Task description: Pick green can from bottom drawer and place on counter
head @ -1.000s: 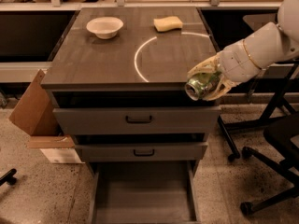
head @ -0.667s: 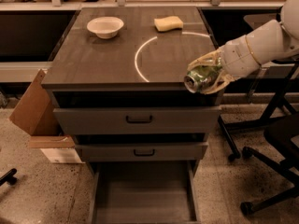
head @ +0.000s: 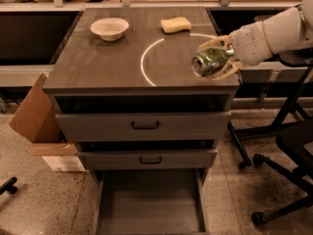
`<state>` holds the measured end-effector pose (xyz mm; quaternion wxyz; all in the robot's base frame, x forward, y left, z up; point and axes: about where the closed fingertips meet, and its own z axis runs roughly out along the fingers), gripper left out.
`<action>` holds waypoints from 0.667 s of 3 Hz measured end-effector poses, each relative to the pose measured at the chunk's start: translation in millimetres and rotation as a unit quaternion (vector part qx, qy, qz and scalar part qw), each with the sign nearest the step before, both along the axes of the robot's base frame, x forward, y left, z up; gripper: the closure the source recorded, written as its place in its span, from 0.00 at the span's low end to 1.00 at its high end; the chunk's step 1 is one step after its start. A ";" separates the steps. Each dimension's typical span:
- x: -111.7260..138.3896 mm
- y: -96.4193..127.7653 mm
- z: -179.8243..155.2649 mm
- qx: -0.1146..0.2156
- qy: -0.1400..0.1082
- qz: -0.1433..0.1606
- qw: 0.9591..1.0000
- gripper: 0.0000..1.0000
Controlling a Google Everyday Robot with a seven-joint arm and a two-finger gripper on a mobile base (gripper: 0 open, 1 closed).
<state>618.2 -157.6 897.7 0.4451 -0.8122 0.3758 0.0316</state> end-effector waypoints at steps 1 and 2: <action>12.0 8.2 15.7 0.046 0.019 -0.011 0.999 1.00; 26.4 18.1 21.6 0.077 0.041 -0.017 0.996 1.00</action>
Offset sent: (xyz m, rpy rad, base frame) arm 0.0478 0.0260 0.0325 0.2321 0.1371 -0.0535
